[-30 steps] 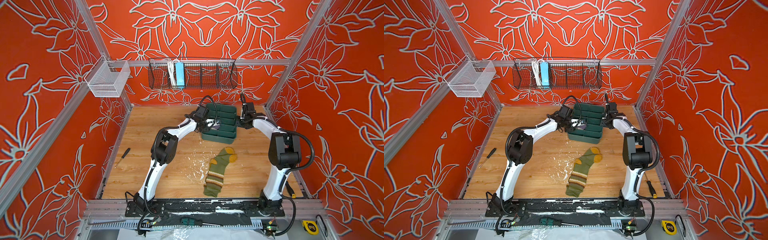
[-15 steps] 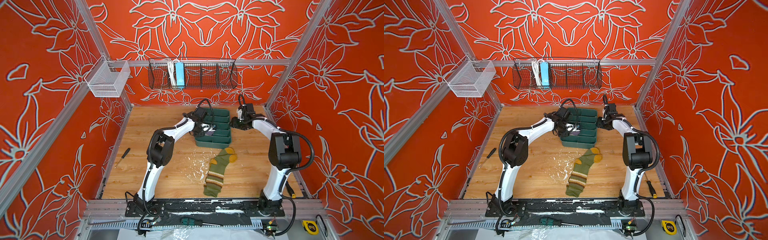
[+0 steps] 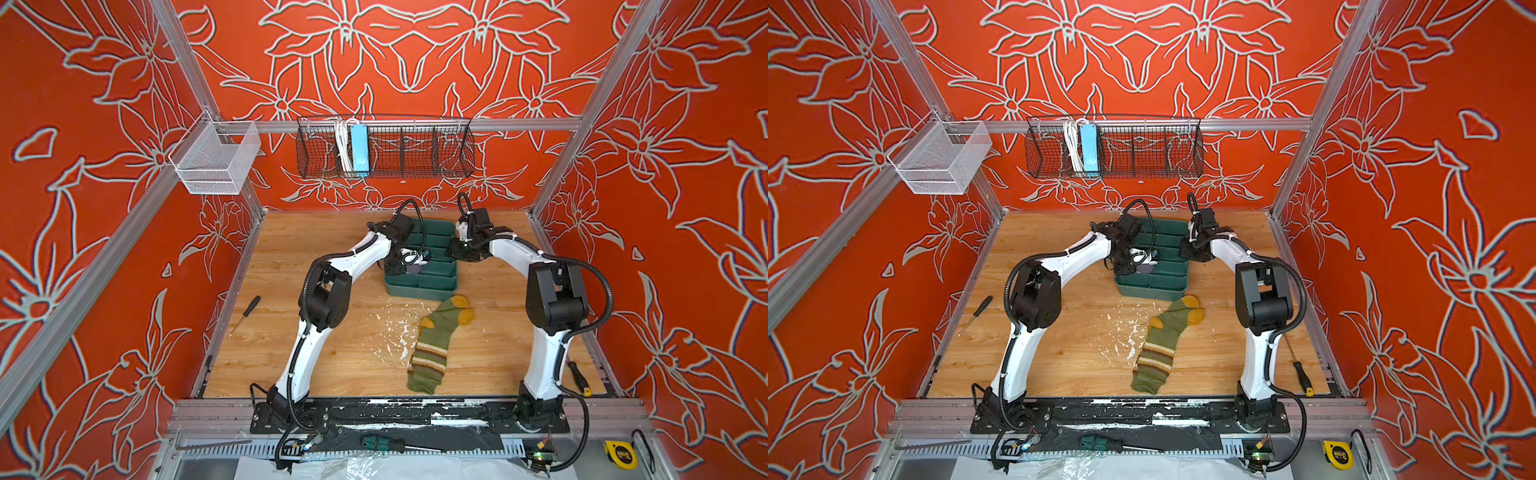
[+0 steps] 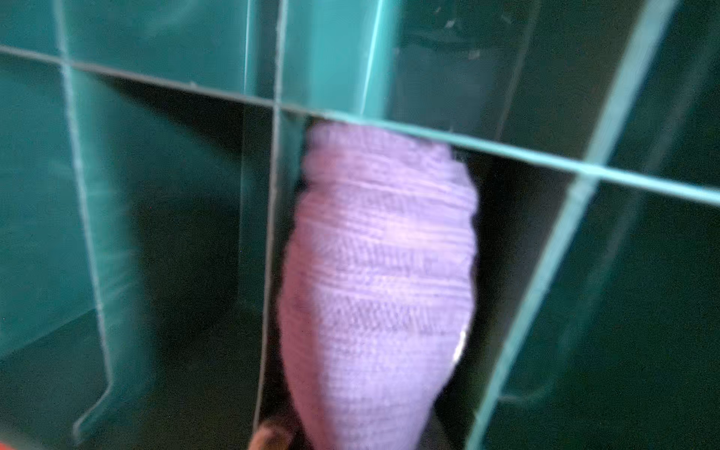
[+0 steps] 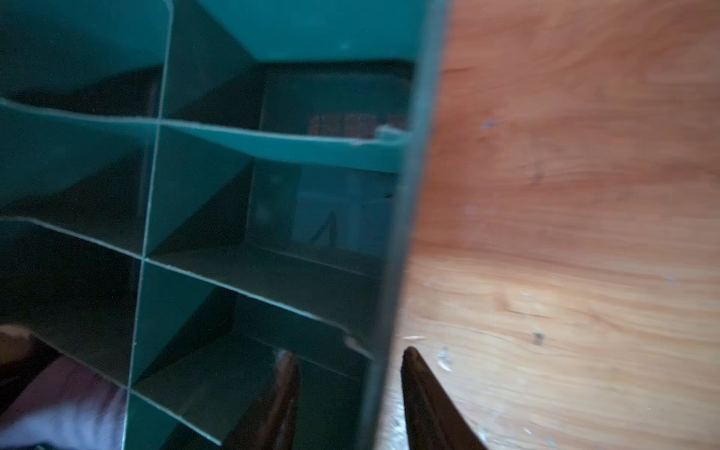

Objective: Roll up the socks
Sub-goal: 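Lower the purple sock roll into a tray compartment with the left gripper and release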

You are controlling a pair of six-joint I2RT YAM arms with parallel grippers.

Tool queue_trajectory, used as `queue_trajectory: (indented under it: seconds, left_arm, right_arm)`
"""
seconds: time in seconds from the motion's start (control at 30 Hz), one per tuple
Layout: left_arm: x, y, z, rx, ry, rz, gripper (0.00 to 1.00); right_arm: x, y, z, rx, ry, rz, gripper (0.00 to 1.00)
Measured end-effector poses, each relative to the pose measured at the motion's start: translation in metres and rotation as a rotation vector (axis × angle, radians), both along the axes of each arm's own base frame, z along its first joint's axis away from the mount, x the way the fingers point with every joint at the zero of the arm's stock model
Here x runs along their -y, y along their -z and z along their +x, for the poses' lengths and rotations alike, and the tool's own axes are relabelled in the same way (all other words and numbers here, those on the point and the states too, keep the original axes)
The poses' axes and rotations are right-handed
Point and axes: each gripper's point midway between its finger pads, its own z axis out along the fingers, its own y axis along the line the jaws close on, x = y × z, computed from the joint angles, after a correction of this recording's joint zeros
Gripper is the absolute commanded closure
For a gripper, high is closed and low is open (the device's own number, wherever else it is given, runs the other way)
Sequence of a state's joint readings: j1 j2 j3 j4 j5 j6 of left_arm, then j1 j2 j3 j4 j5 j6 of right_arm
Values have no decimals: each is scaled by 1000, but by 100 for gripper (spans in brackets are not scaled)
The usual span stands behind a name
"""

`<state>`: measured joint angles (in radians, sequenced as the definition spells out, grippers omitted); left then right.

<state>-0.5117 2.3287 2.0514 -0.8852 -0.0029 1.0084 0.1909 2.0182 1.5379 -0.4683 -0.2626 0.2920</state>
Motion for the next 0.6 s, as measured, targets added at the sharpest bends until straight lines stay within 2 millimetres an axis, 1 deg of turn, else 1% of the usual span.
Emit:
queue_trajectory:
  seconds: [0.07, 0.2, 0.27, 0.33, 0.4, 0.43, 0.47, 0.6]
  left_arm:
    - [-1, 3, 0, -11, -3, 15, 90]
    - [-4, 6, -2, -16, -7, 49, 55]
    - [-6, 5, -4, -20, -1, 56, 42]
    - [-6, -4, -6, -16, 2, 50, 25]
    - [-6, -17, -5, 12, 11, 37, 13]
    - [-3, -26, 1, 55, 1, 25, 1]
    - [-2, -29, 1, 60, 7, 15, 2]
    - [-7, -14, -8, 23, 5, 40, 2]
  right_arm:
    - [-3, 2, 1, -2, -5, -12, 62]
    - [-11, 2, 3, -3, -20, -16, 63]
    - [-13, 1, 4, 0, -22, -17, 63]
    - [-14, -1, 6, 5, -25, -18, 63]
    - [-15, -2, 7, 12, -25, -18, 63]
    - [-15, -3, 7, 14, -22, -23, 63]
    - [-14, -3, 7, 13, -21, -26, 63]
    - [-11, -2, 8, 16, -8, -43, 63]
